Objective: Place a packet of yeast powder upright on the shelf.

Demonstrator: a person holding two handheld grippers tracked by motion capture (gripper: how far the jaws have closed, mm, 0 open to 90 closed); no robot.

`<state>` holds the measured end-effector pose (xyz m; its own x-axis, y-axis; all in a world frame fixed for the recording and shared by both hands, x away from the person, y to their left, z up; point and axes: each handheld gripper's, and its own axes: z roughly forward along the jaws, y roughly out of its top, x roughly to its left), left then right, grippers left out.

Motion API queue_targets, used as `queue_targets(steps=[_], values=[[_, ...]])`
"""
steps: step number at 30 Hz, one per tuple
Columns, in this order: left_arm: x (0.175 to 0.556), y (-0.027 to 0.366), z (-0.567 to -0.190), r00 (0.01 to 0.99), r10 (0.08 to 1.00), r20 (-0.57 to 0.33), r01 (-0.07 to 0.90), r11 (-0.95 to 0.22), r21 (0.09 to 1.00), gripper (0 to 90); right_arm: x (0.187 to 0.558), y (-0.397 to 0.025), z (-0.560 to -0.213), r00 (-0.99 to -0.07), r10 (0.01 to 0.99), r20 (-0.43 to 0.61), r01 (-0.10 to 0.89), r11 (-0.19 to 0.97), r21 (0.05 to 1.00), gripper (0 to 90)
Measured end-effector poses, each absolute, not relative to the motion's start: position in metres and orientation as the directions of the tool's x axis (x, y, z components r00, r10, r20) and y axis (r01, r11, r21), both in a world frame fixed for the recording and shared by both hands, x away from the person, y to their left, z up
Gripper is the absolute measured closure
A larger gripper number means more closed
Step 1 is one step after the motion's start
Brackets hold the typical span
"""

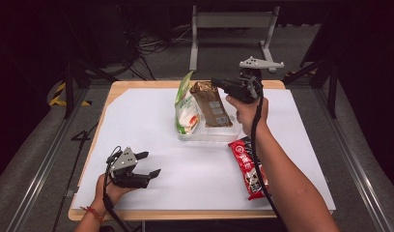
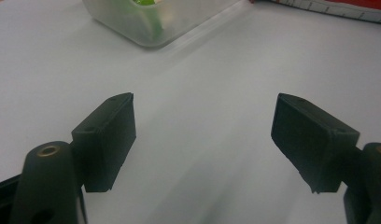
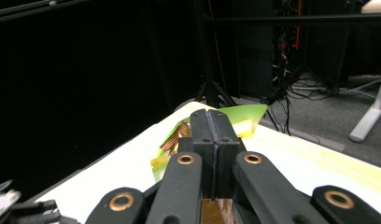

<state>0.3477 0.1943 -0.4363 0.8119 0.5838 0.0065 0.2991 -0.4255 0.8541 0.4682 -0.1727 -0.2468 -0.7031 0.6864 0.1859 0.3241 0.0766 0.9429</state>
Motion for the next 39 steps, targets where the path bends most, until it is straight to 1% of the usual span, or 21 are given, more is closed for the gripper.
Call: queue_targets(steps=[2, 4, 8, 10, 13, 18, 22, 26, 31, 33, 36, 38, 39], values=[[0.347, 0.195, -0.436, 0.811, 0.585, 0.006, 0.296, -0.42, 0.858, 22.7, 0.475, -0.17, -0.247, -0.675, 0.716, 0.177, 0.325, 0.074, 0.943, 90.0], [0.347, 0.195, -0.435, 0.811, 0.585, 0.009, 0.292, -0.418, 0.86, 22.7, 0.479, -0.168, -0.248, -0.667, 0.721, 0.19, 0.331, 0.058, 0.942, 90.0], [0.348, 0.196, -0.436, 0.812, 0.583, 0.011, 0.29, -0.42, 0.86, 22.6, 0.488, -0.161, -0.248, -0.635, 0.75, 0.182, 0.334, 0.054, 0.941, 90.0], [0.347, 0.196, -0.435, 0.814, 0.581, 0.012, 0.286, -0.418, 0.862, 22.6, 0.492, -0.157, -0.248, -0.622, 0.757, 0.199, 0.345, 0.037, 0.938, 90.0], [0.347, 0.196, -0.435, 0.819, 0.574, 0.015, 0.279, -0.421, 0.863, 22.7, 0.496, -0.151, -0.247, -0.61, 0.769, 0.193, 0.351, 0.043, 0.935, 90.0], [0.348, 0.196, -0.435, 0.82, 0.572, 0.012, 0.277, -0.415, 0.866, 22.9, 0.503, -0.14, -0.251, -0.581, 0.785, 0.216, 0.383, 0.029, 0.923, 90.0], [0.347, 0.196, -0.434, 0.823, 0.568, 0.018, 0.269, -0.417, 0.868, 23.1, 0.508, -0.133, -0.254, -0.554, 0.807, 0.207, 0.395, 0.036, 0.918, 90.0], [0.348, 0.195, -0.434, 0.824, 0.566, 0.017, 0.267, -0.414, 0.87, 23.2, 0.515, -0.134, -0.259, -0.514, 0.827, 0.226, 0.404, 0.001, 0.915, 90.0], [0.349, 0.195, -0.433, 0.829, 0.56, 0.016, 0.263, -0.414, 0.871, 23.5, 0.523, -0.136, -0.256, -0.477, 0.856, 0.198, 0.396, 0.008, 0.918, 90.0], [0.35, 0.194, -0.434, 0.828, 0.56, 0.018, 0.261, -0.415, 0.872, 23.6, 0.528, -0.137, -0.255, -0.458, 0.862, 0.218, 0.404, -0.017, 0.915, 90.0], [0.35, 0.194, -0.433, 0.83, 0.558, 0.014, 0.261, -0.411, 0.873, 23.8, 0.533, -0.136, -0.253, -0.433, 0.874, 0.221, 0.4, -0.033, 0.916, 90.0], [0.35, 0.194, -0.433, 0.832, 0.554, 0.02, 0.256, -0.415, 0.873, 24.0, 0.537, -0.134, -0.253, -0.43, 0.868, 0.247, 0.41, -0.056, 0.91, 90.0], [0.35, 0.194, -0.433, 0.832, 0.554, 0.019, 0.255, -0.413, 0.874, 24.1, 0.538, -0.132, -0.252, -0.42, 0.875, 0.241, 0.41, -0.054, 0.911, 90.0]])
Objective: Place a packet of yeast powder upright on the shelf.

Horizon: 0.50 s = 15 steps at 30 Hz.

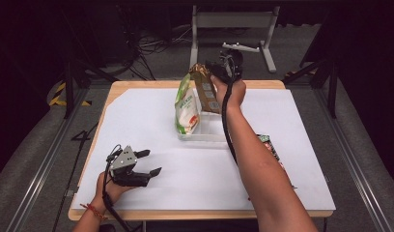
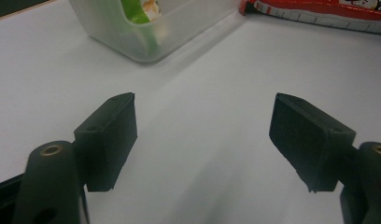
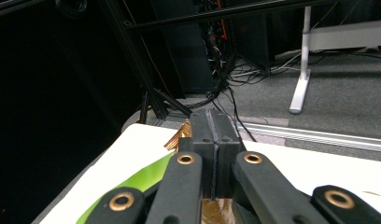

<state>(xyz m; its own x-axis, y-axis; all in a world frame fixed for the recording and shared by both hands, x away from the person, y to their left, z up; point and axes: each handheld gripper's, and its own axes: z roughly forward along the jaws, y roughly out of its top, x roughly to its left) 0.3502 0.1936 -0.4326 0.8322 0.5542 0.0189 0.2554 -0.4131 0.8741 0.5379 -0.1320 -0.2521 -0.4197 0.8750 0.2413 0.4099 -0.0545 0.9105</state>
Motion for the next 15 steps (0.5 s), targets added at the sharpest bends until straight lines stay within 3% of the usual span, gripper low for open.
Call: queue_targets(steps=[7, 15], values=[[0.351, 0.195, -0.432, 0.837, 0.547, 0.013, 0.246, -0.399, 0.883, 24.1, 0.546, -0.123, -0.254, -0.368, 0.894, 0.256, 0.409, -0.091, 0.908, 90.0], [0.351, 0.196, -0.431, 0.839, 0.544, 0.015, 0.239, -0.393, 0.888, 24.2, 0.553, -0.112, -0.249, -0.371, 0.89, 0.263, 0.413, -0.096, 0.906, 90.0]])
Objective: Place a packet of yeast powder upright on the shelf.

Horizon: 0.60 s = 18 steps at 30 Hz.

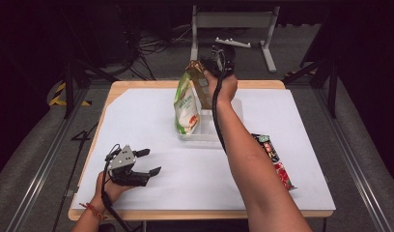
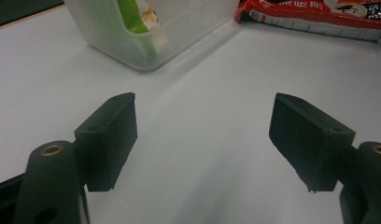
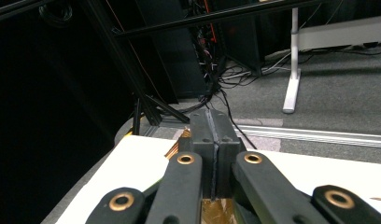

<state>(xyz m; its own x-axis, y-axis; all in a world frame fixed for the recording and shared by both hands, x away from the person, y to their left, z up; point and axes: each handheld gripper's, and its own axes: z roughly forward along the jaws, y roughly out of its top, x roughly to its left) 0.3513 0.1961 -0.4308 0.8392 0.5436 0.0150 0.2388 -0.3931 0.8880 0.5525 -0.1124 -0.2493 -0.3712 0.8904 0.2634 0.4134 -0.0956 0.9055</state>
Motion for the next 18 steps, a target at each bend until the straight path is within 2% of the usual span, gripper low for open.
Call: queue_targets(steps=[4, 12, 18], values=[[0.351, 0.196, -0.431, 0.841, 0.541, 0.018, 0.236, -0.398, 0.887, 24.2, 0.551, -0.111, -0.255, -0.381, 0.881, 0.28, 0.424, -0.103, 0.9, 90.0], [0.351, 0.192, -0.432, 0.842, 0.54, 0.021, 0.242, -0.412, 0.878, 23.8, 0.542, -0.119, -0.262, -0.476, 0.821, 0.314, 0.481, -0.056, 0.875, 89.7], [0.351, 0.19, -0.433, 0.841, 0.54, 0.027, 0.243, -0.423, 0.873, 23.8, 0.542, -0.125, -0.277, -0.505, 0.82, 0.269, 0.515, 0.036, 0.857, 88.7]])
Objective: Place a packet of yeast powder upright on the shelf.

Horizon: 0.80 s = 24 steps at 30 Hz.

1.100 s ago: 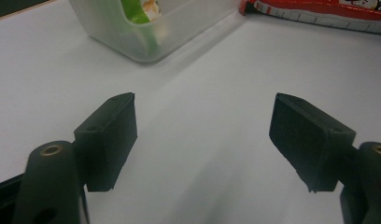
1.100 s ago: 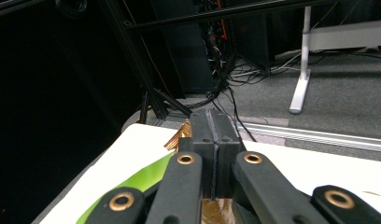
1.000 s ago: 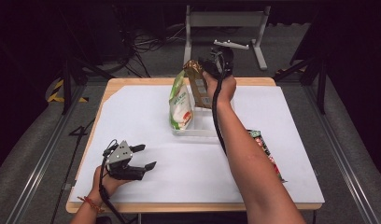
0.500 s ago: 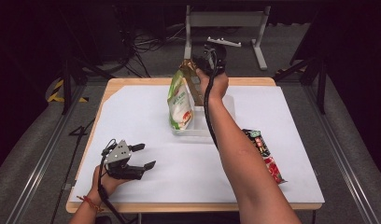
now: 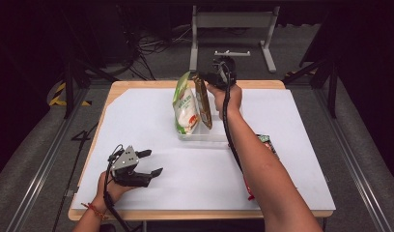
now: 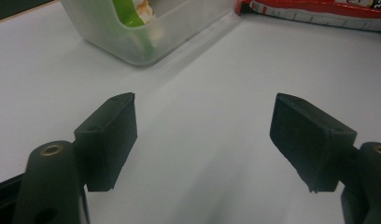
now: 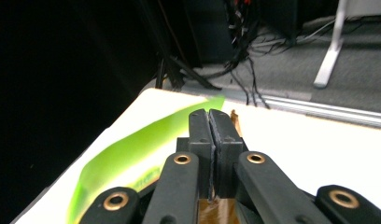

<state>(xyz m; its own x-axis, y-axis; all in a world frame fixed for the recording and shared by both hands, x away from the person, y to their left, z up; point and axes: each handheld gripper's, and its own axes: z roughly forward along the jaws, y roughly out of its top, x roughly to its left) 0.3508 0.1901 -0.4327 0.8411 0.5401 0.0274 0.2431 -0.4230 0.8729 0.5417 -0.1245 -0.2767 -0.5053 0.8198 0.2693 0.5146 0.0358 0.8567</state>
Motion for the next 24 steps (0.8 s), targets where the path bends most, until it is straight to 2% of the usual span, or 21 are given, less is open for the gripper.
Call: queue_targets(steps=[3, 9, 13, 16, 24], values=[[0.351, 0.19, -0.434, 0.84, 0.542, 0.024, 0.249, -0.424, 0.871, 23.8, 0.537, -0.123, -0.284, -0.533, 0.813, 0.234, 0.503, 0.082, 0.86, 88.7], [0.351, 0.19, -0.434, 0.84, 0.542, 0.024, 0.249, -0.425, 0.87, 23.6, 0.524, -0.129, -0.297, -0.598, 0.764, 0.243, 0.473, 0.092, 0.876, 88.7], [0.352, 0.189, -0.434, 0.84, 0.542, 0.021, 0.253, -0.426, 0.869, 23.9, 0.523, -0.133, -0.3, -0.611, 0.769, 0.187, 0.425, 0.119, 0.897, 89.6], [0.351, 0.187, -0.433, 0.841, 0.539, 0.033, 0.241, -0.429, 0.87, 23.8, 0.535, -0.141, -0.297, -0.594, 0.766, 0.245, 0.444, 0.058, 0.894, 90.0], [0.353, 0.192, -0.434, 0.834, 0.551, 0.017, 0.256, -0.415, 0.873, 23.8, 0.546, -0.145, -0.297, -0.605, 0.76, 0.236, 0.377, 0.012, 0.926, 90.0]])
